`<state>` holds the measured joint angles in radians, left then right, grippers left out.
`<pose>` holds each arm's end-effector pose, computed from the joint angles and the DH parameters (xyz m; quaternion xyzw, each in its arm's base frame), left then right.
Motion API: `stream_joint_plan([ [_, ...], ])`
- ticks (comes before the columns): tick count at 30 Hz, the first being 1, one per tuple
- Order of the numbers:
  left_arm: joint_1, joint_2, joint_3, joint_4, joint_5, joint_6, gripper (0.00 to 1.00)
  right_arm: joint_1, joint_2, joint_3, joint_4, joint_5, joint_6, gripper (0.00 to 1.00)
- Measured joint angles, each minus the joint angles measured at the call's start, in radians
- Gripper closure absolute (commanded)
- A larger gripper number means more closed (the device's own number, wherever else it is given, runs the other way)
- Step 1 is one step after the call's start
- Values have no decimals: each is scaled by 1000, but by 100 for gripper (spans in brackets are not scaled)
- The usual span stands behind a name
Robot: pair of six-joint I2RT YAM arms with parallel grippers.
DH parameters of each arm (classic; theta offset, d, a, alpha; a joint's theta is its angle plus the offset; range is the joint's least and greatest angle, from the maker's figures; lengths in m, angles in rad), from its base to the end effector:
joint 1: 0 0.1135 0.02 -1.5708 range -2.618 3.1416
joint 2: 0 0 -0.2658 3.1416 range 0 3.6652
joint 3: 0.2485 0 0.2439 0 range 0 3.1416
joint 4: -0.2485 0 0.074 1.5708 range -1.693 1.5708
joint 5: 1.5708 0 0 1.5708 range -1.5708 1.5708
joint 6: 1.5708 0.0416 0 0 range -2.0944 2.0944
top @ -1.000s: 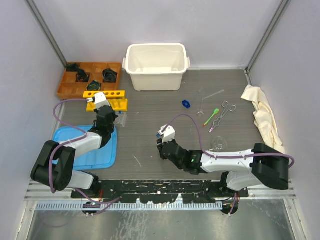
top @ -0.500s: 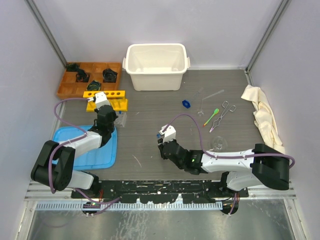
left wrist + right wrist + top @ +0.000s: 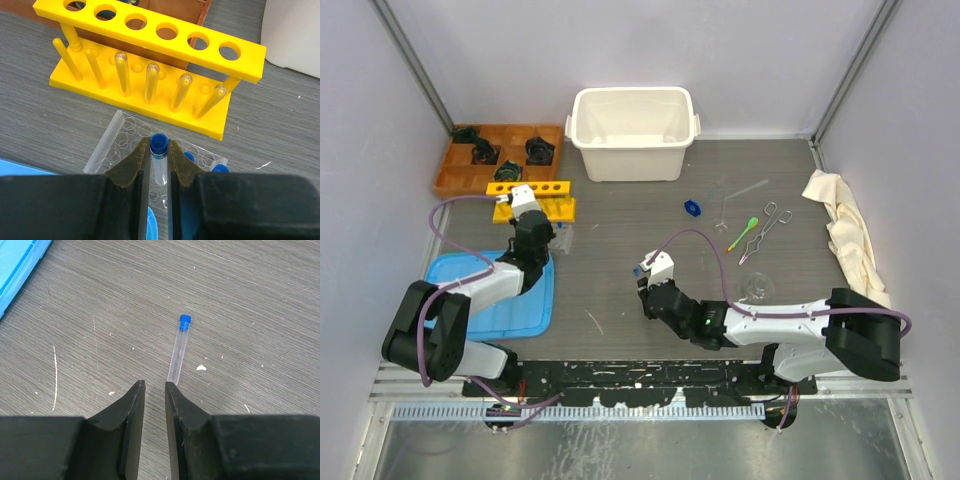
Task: Organize the chemistry lab equipment
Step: Insert the test tube into the slot of the test tube rack.
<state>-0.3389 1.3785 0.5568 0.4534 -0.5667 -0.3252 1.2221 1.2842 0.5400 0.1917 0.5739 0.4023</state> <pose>0.2676 -0.0707 0.2029 -0.1527 0.7928 0.0409 0.5886 0.1074 0.2292 0.1953 -0.2072 0.8231 0.1693 0.5010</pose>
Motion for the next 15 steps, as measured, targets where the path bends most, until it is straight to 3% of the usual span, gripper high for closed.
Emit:
stream_joint_plan([
  [3, 0, 5, 5, -2, 5, 1, 100, 0, 0, 0, 0, 2, 0, 71],
  [15, -2, 30, 29, -29, 27, 4, 68, -1, 0, 0, 0, 1, 0, 67],
])
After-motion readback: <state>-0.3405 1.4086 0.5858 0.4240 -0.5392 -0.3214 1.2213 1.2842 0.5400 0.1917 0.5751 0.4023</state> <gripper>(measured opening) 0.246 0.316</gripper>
